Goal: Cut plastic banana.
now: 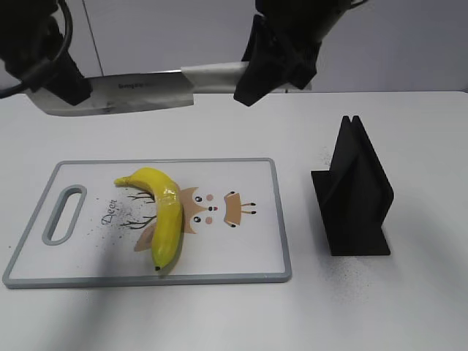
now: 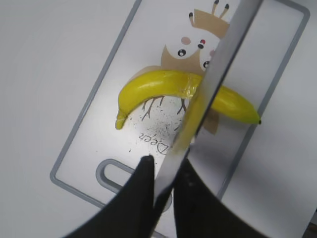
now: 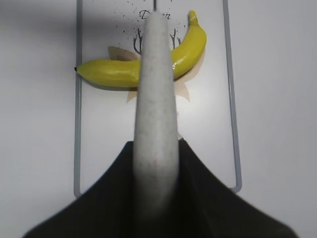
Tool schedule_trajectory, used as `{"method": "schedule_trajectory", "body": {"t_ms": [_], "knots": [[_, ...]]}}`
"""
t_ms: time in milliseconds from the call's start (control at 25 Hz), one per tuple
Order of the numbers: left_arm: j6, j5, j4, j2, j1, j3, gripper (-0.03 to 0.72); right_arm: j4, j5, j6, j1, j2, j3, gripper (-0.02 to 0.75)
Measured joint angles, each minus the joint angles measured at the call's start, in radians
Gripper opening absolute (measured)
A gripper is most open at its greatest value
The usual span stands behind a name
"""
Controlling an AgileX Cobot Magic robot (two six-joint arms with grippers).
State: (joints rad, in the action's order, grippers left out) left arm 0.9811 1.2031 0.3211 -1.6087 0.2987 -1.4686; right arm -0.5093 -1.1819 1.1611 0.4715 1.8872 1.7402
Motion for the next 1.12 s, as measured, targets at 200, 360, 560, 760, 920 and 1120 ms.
{"method": "schedule_trajectory", "body": {"t_ms": [200, 360, 560, 760, 920, 1120], "knots": [[-0.002, -0.038, -0.007, -0.050, 0.000, 0.030, 0.103, -0.014, 0.126, 0.006, 0.000, 0.000, -0.136, 0.161], [-0.002, -0.217, 0.006, -0.087, 0.003, 0.170, 0.124, -0.005, 0.275, 0.021, 0.001, 0.014, -0.263, 0.164], [-0.001, -0.521, 0.024, -0.175, 0.010, 0.379, 0.143, 0.008, 0.394, 0.037, 0.011, 0.159, -0.338, 0.173], [0.004, -0.584, 0.027, -0.259, 0.012, 0.401, 0.156, 0.025, 0.401, 0.042, 0.011, 0.263, -0.314, 0.176], [0.004, -0.584, 0.027, -0.270, 0.010, 0.397, 0.157, 0.026, 0.393, 0.042, 0.011, 0.269, -0.305, 0.176], [0.002, -0.570, 0.023, -0.244, 0.010, 0.393, 0.157, 0.024, 0.385, 0.040, 0.010, 0.246, -0.305, 0.176]]}}
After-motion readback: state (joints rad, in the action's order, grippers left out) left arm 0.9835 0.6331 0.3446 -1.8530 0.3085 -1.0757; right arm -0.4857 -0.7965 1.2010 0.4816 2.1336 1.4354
